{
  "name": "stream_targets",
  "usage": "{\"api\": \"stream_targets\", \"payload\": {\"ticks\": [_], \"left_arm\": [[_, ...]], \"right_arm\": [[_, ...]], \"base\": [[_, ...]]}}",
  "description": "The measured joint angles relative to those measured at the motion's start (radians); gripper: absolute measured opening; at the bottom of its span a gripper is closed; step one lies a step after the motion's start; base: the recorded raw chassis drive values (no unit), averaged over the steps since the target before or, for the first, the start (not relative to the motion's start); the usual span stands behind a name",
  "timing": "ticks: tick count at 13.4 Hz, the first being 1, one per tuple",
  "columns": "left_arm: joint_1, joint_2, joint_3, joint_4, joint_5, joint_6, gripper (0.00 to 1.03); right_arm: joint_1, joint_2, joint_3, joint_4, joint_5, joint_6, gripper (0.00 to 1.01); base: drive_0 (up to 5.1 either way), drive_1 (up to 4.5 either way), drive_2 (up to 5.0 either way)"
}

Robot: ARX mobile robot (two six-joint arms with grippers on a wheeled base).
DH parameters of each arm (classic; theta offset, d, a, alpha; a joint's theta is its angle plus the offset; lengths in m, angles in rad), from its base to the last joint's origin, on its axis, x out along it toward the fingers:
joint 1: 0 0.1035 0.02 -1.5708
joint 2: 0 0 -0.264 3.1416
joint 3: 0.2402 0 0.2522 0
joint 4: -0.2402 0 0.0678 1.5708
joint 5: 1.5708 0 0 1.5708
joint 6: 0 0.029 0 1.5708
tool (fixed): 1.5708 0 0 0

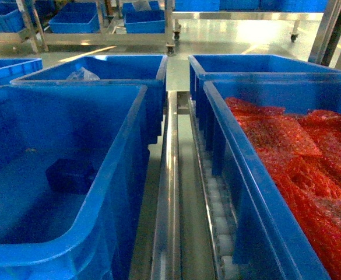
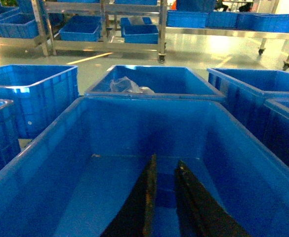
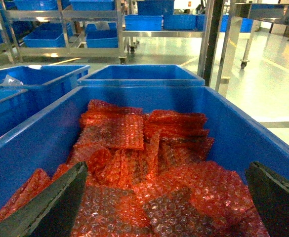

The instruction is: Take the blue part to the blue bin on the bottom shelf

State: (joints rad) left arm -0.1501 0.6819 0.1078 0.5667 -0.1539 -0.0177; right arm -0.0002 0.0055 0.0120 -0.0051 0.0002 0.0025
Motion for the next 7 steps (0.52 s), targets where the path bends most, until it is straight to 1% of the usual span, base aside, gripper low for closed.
{"api": "stream_targets", "payload": {"ticks": [2, 5, 6, 7], "left_arm": [[0.017, -0.033, -0.015, -0.022, 0.017, -0.001, 0.01], [0.029, -0.060, -0.026, -0.037, 0.028, 0.000, 0.02], [0.038, -0.082, -0.034, -0.051, 0.037, 0.000, 0.02], [0.058, -0.121, -0.044, -0.077, 0.061, 0.000, 0.02]], "right_arm": [[0.000, 0.000, 0.000, 0.000, 0.000, 0.000, 0.98], [0.000, 0.000, 0.000, 0.000, 0.000, 0.000, 0.98], [0.000, 0.000, 0.000, 0.000, 0.000, 0.000, 0.98], [0.000, 0.000, 0.000, 0.000, 0.000, 0.000, 0.98]], "base": [[0.0, 0.00, 0.0], [0.0, 0.00, 0.0], [0.0, 0.00, 0.0], [0.0, 0.00, 0.0]]}}
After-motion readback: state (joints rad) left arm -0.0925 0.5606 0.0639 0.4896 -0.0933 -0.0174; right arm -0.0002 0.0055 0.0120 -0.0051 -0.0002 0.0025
